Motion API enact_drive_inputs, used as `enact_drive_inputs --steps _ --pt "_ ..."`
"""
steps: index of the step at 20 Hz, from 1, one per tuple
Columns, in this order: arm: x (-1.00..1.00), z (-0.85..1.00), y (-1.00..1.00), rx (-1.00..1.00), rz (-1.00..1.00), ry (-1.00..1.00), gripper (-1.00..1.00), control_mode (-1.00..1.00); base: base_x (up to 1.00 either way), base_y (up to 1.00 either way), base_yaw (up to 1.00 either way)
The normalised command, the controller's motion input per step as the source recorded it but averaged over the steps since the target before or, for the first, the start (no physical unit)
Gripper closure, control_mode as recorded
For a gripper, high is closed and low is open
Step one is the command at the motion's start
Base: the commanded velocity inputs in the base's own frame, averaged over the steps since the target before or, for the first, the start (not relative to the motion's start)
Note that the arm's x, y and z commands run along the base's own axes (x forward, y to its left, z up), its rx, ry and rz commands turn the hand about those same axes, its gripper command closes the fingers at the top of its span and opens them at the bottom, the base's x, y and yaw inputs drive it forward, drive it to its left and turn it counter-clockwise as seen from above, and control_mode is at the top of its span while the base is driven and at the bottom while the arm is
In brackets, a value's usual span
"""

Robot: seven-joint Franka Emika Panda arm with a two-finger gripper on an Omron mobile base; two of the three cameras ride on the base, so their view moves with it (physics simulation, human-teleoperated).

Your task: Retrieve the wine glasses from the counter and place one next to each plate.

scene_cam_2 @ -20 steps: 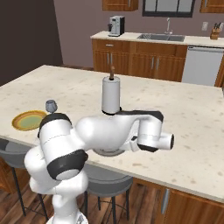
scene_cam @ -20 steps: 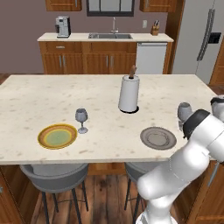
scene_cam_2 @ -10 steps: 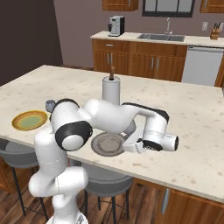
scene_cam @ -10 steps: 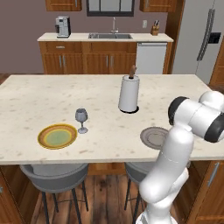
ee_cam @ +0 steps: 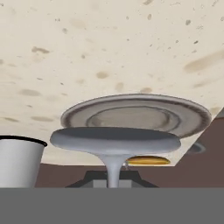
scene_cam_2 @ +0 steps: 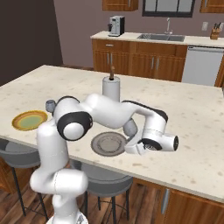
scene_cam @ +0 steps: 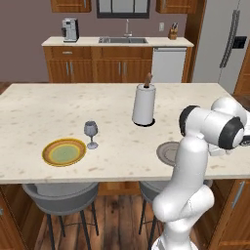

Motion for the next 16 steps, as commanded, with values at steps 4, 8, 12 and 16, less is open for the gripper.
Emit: enact_drive_inputs --steps 4,8,12,16 --pt "0.0 -0.13 -0.22 0.0 0.11 -0.03 1.0 -1.0 0.0 0.0 0.0" --pt "0.04 -0.14 -0.12 0.04 0.18 0.0 1.0 -1.0 0.0 0.0 0.0" --pt "0.18 -0.14 -0.11 0.15 0.22 0.0 1.0 -1.0 0.0 0.0 0.0" --pt "0.28 -0.21 -0.09 0.18 0.19 0.0 1.0 -1.0 0.0 0.0 0.0"
